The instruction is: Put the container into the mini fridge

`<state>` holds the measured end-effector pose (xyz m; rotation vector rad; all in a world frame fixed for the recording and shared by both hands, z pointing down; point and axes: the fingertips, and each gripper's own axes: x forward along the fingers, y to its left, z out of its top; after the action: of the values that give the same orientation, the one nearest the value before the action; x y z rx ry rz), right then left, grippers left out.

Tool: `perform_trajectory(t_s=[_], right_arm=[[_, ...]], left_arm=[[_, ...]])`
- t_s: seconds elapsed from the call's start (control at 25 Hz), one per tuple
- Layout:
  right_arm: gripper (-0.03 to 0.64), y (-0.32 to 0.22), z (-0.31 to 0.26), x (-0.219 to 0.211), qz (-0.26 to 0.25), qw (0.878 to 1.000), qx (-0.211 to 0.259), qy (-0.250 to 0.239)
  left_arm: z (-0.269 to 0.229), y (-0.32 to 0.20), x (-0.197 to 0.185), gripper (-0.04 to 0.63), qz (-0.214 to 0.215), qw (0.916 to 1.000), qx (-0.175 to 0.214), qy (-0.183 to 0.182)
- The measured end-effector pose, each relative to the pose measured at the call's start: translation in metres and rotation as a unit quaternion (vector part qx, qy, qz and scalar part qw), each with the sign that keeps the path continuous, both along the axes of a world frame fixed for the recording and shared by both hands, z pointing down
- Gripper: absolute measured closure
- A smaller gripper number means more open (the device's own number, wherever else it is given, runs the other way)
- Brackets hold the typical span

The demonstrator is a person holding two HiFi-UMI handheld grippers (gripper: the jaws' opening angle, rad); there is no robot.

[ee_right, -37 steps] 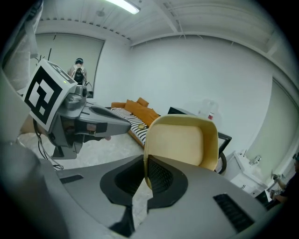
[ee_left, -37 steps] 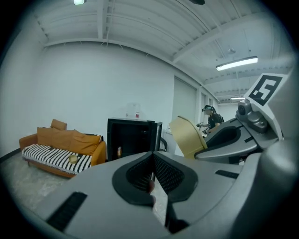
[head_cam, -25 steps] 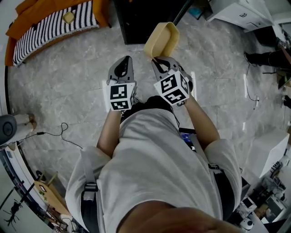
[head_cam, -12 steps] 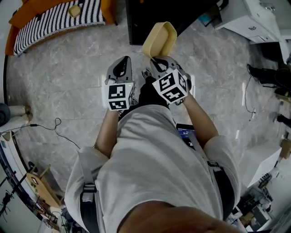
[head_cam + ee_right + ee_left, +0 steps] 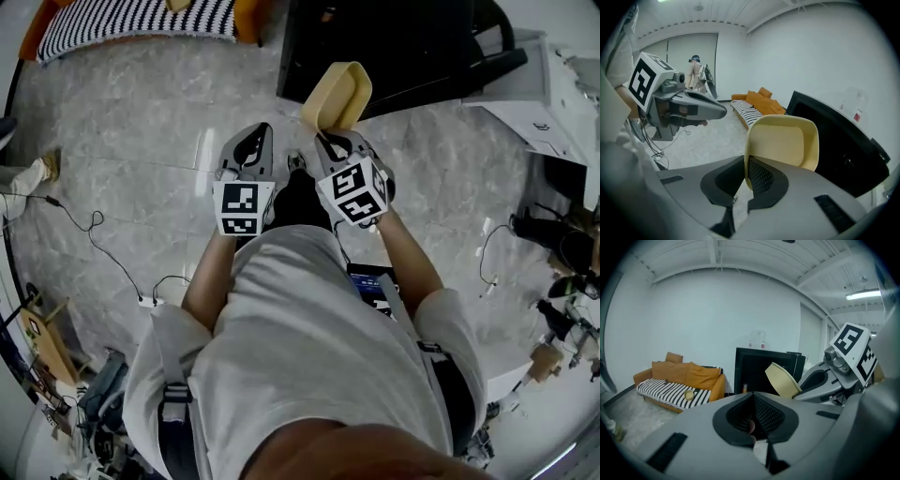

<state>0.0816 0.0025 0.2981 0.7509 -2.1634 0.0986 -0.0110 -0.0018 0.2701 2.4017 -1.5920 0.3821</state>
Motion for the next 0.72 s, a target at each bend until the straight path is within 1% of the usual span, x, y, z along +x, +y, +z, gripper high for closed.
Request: perform_trajectory(t_s=[0.16,0.24,0.28,0.36,0.44,0.52,0.6,0.68,0.72], right_arm=[[0.574,-0.040,0.022,0.001,-0.023,0.999,-0.024,0.010],[0.574,-0.051,0.032,0.002,-0.031,0.999,-0.031,0.012],[0.574,-0.056,0.038,0.000,-0.036,0.999,-0.037,0.012],[0.574,-0.066,0.055,-0.002,-0.050,0.997,-0.050,0.018],[0.574,-0.076,0.067,0.001,-0.062,0.996,-0.054,0.029],[0.574,-0.083,0.069,0.005,-0.067,0.996,-0.054,0.037],[0.574,-0.080,0.069,0.010,-0.071,0.995,-0.060,0.046],[0.574,-0.071,0.074,0.010,-0.076,0.993,-0.063,0.060],[0.574,-0.069,0.079,0.006,-0.078,0.993,-0.061,0.067]], left_arm=[[0.017,-0.036,0.002,0.583,-0.012,0.9996,-0.022,-0.013],[0.025,-0.047,0.004,0.583,-0.022,0.9992,-0.031,-0.012],[0.031,-0.053,0.003,0.583,-0.034,0.9986,-0.040,-0.003],[0.050,-0.063,-0.001,0.583,-0.065,0.9955,-0.065,0.025],[0.061,-0.073,0.003,0.583,-0.080,0.9928,-0.078,0.043],[0.060,-0.081,0.007,0.583,-0.084,0.9930,-0.071,0.043],[0.057,-0.078,0.009,0.583,-0.086,0.9932,-0.062,0.047],[0.065,-0.072,0.003,0.583,-0.082,0.9936,-0.058,0.053],[0.072,-0.071,-0.002,0.583,-0.075,0.9944,-0.055,0.050]])
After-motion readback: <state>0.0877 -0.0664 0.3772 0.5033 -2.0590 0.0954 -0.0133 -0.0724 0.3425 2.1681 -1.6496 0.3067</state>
